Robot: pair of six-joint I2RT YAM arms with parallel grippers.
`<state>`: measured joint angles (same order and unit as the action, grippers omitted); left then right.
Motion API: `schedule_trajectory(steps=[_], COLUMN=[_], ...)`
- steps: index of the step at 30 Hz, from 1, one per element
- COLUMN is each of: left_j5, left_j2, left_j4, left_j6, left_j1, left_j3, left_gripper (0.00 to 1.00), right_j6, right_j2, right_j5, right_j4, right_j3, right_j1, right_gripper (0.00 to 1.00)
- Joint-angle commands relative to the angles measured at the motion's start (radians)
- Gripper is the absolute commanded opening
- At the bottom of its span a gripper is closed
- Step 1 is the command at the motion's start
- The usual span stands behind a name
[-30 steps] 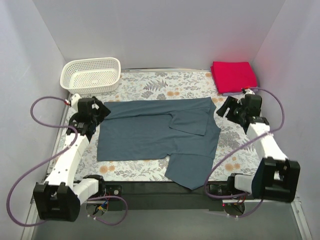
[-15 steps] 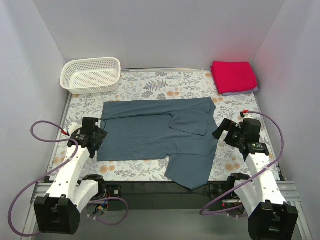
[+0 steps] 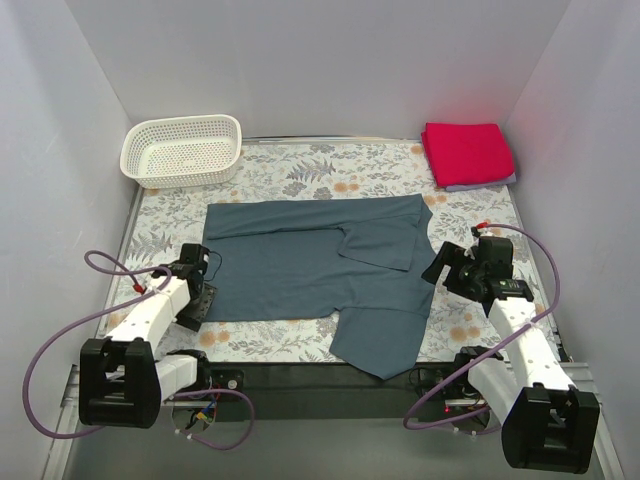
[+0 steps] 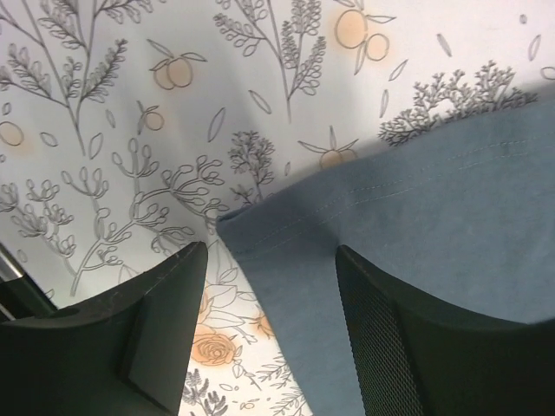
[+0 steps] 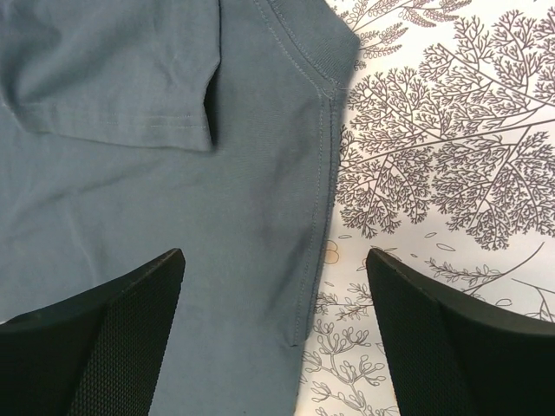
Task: Fold and stack the t-shirts
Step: Fold the tshirt
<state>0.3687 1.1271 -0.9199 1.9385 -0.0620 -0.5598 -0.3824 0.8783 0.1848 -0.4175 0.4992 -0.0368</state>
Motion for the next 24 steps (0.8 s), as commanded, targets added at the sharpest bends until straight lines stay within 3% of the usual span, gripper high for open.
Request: schedule_trajectory(steps=[1, 9, 16, 20, 24], left_j5=[0.027, 0.027, 0.007, 0.004, -0.007], left_j2=[0.02, 0.086, 0.091, 0.05, 0.007], left_j4=[0.078, 0.121, 0.124, 0.113, 0.118], left_j6=[0.001, -0.035, -0.076, -0.093, -0.115], left_j1=[-0.002, -0.002, -0.002, -0.002, -0.002], left_j3=[0.005, 0.008, -0.002, -0.002, 0.001], left_gripper=[0.54, 0.42, 0.2, 0.0, 0.0], right_j6=[0.036, 0.054, 0.077, 0.085, 0.076], right_j2=[0.01, 0.028, 0.054, 0.076, 0.117], right_j5=[-0.005, 0.004, 0.024, 0.025, 0.027], right_j4=[-0.006, -0.007, -0.04, -0.073, -0.131], right_j3=[0.038, 0.042, 0.033, 0.03, 0.051], right_j1=[0.011, 0.011, 0.014, 0.028, 0.031], right_gripper=[0.75, 0.72, 0.7, 0.64, 0.6])
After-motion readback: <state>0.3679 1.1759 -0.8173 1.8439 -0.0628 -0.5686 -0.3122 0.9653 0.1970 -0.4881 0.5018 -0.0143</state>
